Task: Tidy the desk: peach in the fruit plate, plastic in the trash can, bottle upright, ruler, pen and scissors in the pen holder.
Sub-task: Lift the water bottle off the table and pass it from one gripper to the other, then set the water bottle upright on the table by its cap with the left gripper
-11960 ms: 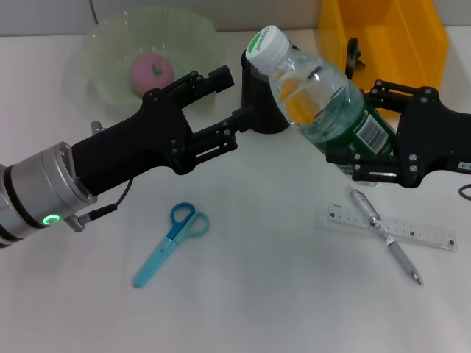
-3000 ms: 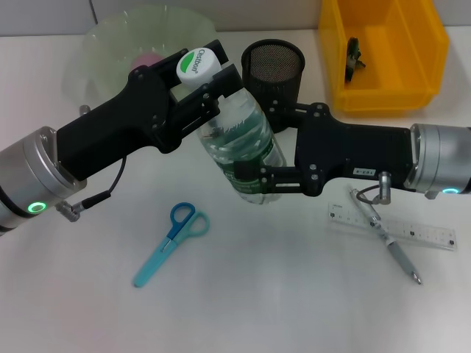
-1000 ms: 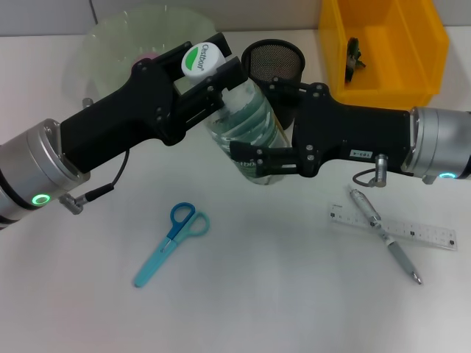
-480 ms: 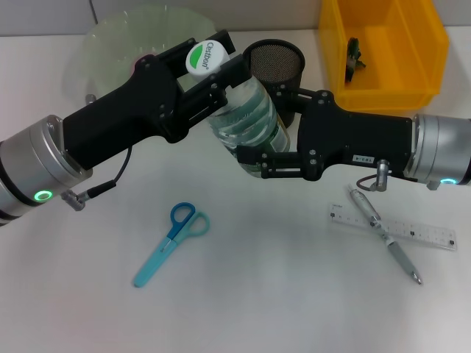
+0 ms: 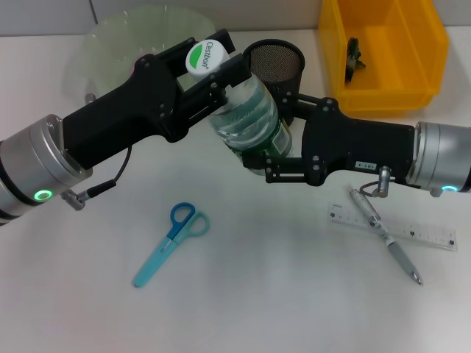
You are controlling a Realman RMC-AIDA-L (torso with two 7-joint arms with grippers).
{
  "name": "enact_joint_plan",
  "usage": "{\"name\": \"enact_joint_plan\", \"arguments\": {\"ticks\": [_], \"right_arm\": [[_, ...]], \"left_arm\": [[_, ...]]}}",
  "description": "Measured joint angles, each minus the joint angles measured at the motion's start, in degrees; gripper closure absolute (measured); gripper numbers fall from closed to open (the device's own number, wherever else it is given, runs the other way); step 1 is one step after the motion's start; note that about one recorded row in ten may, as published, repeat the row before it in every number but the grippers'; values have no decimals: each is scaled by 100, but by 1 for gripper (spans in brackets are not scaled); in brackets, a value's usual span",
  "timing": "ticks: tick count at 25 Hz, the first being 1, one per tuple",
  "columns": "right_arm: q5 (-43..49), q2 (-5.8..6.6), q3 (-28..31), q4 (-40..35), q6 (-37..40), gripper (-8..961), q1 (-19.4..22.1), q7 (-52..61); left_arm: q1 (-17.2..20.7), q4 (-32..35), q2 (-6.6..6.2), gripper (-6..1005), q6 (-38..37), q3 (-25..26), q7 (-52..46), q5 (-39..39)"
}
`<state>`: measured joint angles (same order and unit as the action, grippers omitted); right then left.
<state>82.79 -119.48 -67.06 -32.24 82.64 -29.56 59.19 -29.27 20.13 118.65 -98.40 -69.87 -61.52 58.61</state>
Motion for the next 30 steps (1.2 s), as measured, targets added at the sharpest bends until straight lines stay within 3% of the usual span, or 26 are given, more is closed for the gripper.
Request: {"name": "enact_joint_plan", "arguments": {"ticks": [14, 30], "right_arm": [[80, 1, -10, 113, -22, 131, 144, -88], [48, 8, 40, -328, 375, 134, 707, -87]], "left_arm": [[16, 0, 0, 555, -12, 0, 0, -3], [5, 0, -9, 556, 12, 43, 0, -19]]}}
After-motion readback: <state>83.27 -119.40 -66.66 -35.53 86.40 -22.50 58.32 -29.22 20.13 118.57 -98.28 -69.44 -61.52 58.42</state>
